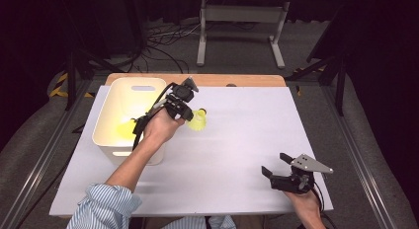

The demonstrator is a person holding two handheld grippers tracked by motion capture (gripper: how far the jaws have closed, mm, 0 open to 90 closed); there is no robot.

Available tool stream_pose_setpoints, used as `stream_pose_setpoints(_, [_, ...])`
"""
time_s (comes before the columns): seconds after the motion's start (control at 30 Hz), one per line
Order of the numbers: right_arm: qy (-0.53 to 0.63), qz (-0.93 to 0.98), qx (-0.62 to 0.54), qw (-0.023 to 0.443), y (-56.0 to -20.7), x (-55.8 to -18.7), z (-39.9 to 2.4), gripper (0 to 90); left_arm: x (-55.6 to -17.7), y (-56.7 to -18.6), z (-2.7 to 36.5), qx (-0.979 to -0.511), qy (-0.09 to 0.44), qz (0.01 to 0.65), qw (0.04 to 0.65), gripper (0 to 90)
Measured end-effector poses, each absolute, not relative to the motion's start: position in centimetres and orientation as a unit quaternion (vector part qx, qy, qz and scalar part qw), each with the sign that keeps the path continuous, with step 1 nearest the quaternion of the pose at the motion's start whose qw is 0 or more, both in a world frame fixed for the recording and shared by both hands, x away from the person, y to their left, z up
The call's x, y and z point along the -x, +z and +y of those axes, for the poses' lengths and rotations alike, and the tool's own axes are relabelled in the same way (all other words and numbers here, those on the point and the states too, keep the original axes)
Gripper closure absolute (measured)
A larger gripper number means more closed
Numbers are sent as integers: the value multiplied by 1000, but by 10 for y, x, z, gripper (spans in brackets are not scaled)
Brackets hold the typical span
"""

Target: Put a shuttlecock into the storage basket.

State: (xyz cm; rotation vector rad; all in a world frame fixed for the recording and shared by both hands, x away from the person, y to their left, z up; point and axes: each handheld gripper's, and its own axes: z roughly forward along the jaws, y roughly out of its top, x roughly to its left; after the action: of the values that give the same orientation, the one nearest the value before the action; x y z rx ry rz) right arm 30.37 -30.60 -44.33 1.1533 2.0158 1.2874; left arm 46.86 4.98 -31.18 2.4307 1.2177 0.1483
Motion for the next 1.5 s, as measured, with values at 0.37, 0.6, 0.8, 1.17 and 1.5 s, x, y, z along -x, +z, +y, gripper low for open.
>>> stream_pose_setpoints(0.37, [474, 737, -417, 242, -444, -304, -305, 133, -472, -301, 64, -869, 56, 443, 213, 888])
stream_pose_setpoints(0.6, [473, 742, -410, 241, -444, -304, -304, 138, -475, -296, 69, -868, 52, 445, 215, 888])
stream_pose_setpoints(0.8, [474, 741, -409, 242, -444, -304, -305, 139, -477, -293, 74, -866, 54, 447, 217, 888])
stream_pose_setpoints(1.17, [473, 741, -411, 241, -444, -304, -304, 139, -477, -285, 85, -862, 61, 453, 220, 888])
stream_pose_setpoints(1.5, [471, 740, -414, 244, -444, -304, -305, 139, -476, -280, 95, -857, 66, 461, 223, 888])
